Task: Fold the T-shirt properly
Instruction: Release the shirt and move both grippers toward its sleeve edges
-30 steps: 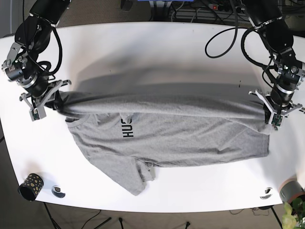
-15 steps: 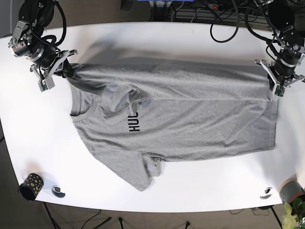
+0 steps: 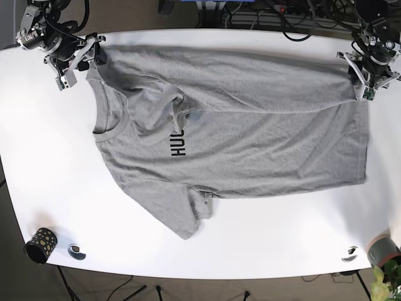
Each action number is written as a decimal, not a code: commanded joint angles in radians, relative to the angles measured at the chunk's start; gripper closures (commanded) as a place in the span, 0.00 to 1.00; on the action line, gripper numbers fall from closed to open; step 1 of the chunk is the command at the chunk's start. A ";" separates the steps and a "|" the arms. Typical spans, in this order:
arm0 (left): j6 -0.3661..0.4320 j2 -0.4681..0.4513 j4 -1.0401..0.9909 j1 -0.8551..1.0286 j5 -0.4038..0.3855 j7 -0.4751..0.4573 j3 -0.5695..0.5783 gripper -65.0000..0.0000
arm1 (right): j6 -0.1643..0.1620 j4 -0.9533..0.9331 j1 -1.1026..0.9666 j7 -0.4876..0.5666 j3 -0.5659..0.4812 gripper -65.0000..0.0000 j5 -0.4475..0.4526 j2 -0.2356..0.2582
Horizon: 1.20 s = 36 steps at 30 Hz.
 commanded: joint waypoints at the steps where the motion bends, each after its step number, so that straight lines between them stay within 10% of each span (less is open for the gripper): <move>1: 0.006 -0.015 0.010 0.000 -0.008 -0.020 -0.023 0.46 | -0.001 0.048 -0.015 0.017 0.039 0.32 0.016 -0.011; 5: 0.006 -0.012 0.019 -0.005 -0.011 -0.020 -0.043 0.32 | -0.001 0.074 0.002 0.017 0.089 0.24 0.014 -0.045; 15: 0.006 -0.010 0.065 -0.186 -0.085 -0.018 -0.045 0.33 | -0.010 -0.024 0.282 0.013 0.028 0.25 -0.004 -0.028; 36: 0.100 -0.052 -0.251 -0.613 -0.084 -0.023 0.003 0.33 | -0.001 -0.722 0.952 0.204 -0.135 0.25 -0.386 0.020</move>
